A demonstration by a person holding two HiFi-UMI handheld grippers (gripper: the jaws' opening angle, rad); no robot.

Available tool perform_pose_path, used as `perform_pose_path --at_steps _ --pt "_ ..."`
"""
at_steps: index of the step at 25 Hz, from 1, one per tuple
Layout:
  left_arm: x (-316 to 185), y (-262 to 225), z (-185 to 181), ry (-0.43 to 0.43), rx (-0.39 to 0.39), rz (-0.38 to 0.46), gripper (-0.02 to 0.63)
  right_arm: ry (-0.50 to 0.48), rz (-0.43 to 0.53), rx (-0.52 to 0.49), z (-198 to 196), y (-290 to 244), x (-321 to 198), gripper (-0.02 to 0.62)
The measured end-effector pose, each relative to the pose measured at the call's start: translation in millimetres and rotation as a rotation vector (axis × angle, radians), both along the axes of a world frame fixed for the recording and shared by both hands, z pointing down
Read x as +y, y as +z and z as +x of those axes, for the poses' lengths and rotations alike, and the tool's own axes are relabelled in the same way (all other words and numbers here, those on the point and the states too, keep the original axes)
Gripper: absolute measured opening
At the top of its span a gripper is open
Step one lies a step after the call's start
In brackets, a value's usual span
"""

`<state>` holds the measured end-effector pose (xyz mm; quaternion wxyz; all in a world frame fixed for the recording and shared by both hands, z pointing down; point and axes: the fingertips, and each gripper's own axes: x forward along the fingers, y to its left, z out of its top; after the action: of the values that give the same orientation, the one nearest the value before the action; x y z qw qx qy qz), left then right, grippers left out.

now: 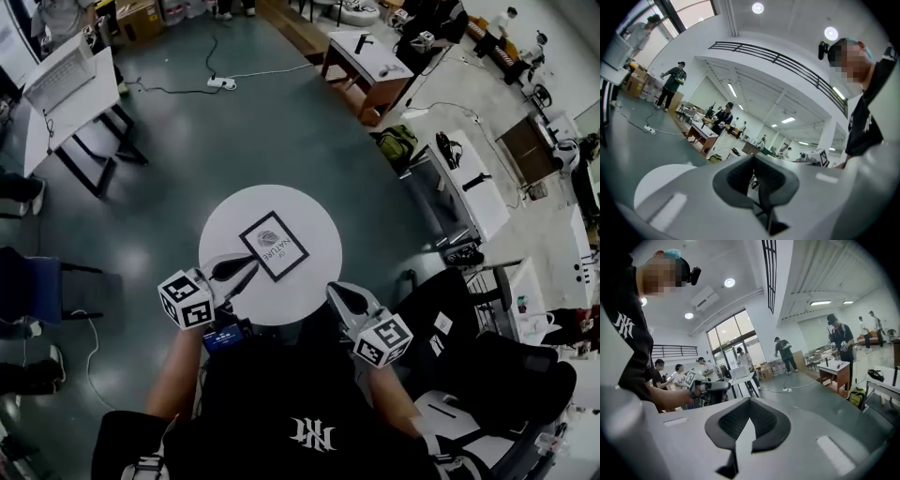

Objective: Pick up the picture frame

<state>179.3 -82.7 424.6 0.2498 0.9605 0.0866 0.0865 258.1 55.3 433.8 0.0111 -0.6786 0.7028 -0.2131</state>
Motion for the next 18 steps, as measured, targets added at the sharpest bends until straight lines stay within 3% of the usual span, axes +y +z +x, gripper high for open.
perform_pose_path --at_steps 10,15,18 --pt "-72.9 60.8 23.5 -0.469 -0.169 -0.078 0.005 -0.388 -0.069 -0.048 64.8 49.0 -112.2 0.014" --pt "-93.5 96.5 21.8 -0.607 -0.247 -0.112 0.019 -0.518 -0.128 -0.050 78.3 84.3 -151.1 0.036" --pt "-96.3 124.3 12.7 -0.680 -0.291 -0.174 0.042 -0.574 -0.176 -0.066 78.6 112.1 -167.7 0.062"
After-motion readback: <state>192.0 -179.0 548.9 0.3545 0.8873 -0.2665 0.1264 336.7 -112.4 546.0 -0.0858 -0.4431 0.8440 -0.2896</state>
